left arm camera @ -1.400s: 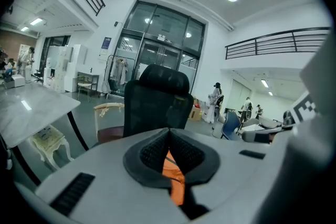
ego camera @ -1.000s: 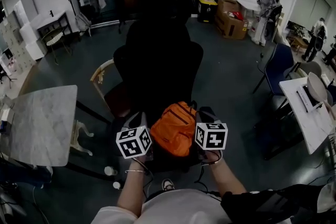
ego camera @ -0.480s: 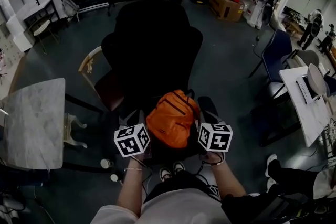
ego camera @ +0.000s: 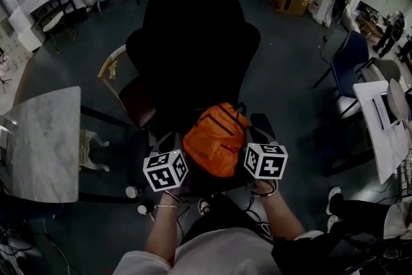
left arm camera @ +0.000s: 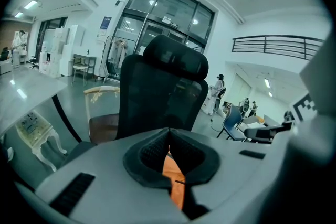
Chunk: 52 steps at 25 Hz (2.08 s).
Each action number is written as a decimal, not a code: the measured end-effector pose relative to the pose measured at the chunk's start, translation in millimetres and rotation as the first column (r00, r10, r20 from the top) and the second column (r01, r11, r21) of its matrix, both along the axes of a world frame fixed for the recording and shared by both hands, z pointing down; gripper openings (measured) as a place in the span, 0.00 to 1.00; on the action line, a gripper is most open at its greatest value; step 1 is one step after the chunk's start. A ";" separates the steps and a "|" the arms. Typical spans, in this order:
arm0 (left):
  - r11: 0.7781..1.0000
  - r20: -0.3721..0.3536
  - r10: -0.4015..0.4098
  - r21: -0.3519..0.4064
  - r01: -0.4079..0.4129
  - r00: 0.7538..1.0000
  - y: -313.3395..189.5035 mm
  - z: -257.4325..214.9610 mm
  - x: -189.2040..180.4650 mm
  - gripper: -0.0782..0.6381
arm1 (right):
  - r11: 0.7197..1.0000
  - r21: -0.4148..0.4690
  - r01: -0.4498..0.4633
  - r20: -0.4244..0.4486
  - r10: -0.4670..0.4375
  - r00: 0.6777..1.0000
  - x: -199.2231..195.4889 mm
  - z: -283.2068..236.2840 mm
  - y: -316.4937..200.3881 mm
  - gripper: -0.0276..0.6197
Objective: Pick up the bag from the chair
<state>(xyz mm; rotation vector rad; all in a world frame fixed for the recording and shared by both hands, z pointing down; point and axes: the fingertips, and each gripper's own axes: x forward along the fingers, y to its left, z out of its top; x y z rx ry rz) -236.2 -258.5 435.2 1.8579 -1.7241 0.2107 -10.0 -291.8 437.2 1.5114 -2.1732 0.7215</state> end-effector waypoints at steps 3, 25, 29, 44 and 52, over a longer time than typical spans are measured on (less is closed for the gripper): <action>1.000 -0.001 0.001 -0.019 -0.001 1.000 -2.8 9.9 -0.3 0.13 | 0.999 -0.034 0.007 -0.005 -0.007 1.000 -3.3 15.6 -2.6 0.09; 0.968 -0.014 0.021 -0.250 -0.024 1.000 -10.2 143.6 1.7 0.13 | 0.968 -0.240 -0.076 -0.009 0.077 0.997 7.1 154.0 -9.6 0.09; 0.955 -0.028 0.024 -0.296 -0.031 0.999 -5.4 174.6 8.0 0.13 | 0.956 -0.277 -0.097 -0.020 0.095 0.995 14.4 184.2 -4.0 0.09; 0.943 -0.044 0.081 -0.321 -0.091 0.996 -17.4 205.6 34.6 0.13 | 0.949 -0.295 -0.109 -0.032 0.105 0.994 18.5 221.6 -10.5 0.09; 0.935 -0.039 0.081 -0.344 -0.089 0.996 -16.8 223.8 34.3 0.13 | 0.947 -0.292 -0.136 -0.031 0.133 0.991 23.2 245.0 -18.7 0.10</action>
